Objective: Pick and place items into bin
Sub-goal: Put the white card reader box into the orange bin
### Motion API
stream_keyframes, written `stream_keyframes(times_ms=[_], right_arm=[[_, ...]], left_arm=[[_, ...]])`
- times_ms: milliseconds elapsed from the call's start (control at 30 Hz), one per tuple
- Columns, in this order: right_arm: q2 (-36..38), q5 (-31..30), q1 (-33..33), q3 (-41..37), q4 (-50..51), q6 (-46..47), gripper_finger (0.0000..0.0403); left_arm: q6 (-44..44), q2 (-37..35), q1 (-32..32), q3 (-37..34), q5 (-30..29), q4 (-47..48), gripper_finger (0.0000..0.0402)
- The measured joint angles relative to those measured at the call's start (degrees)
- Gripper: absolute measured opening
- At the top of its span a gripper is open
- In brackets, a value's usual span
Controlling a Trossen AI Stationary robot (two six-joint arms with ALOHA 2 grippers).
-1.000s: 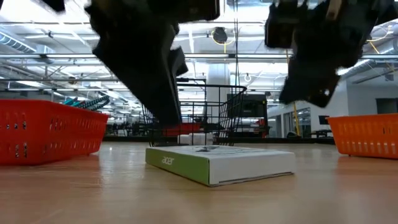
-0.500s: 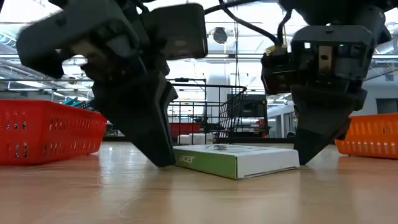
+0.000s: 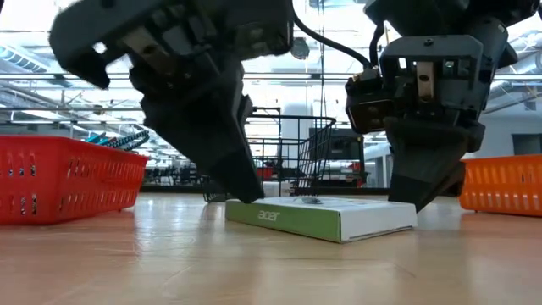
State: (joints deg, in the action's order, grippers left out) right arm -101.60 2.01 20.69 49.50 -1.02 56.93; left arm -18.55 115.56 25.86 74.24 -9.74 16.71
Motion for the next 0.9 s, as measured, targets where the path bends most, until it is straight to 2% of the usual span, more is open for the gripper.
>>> stream_keyframes(times_ms=[267, 567, 900], right_arm=[[-0.1, 1.8, 0.0, -0.1, -0.9, 0.4, 0.0], [-0.1, 2.3, 0.0, -0.2, -2.4, -1.0, 0.0], [-0.5, 3.3, 0.2, -0.5, -11.3, -5.2, 0.0]], left_arm=[[-0.7, 0.0, -0.9, 0.0, -1.2, -0.5, 0.0035], [-3.3, 0.3, -3.6, -3.0, 2.6, -5.2, 0.0035], [-8.8, 0.2, -3.4, -7.8, 4.8, -8.9, 0.0035]])
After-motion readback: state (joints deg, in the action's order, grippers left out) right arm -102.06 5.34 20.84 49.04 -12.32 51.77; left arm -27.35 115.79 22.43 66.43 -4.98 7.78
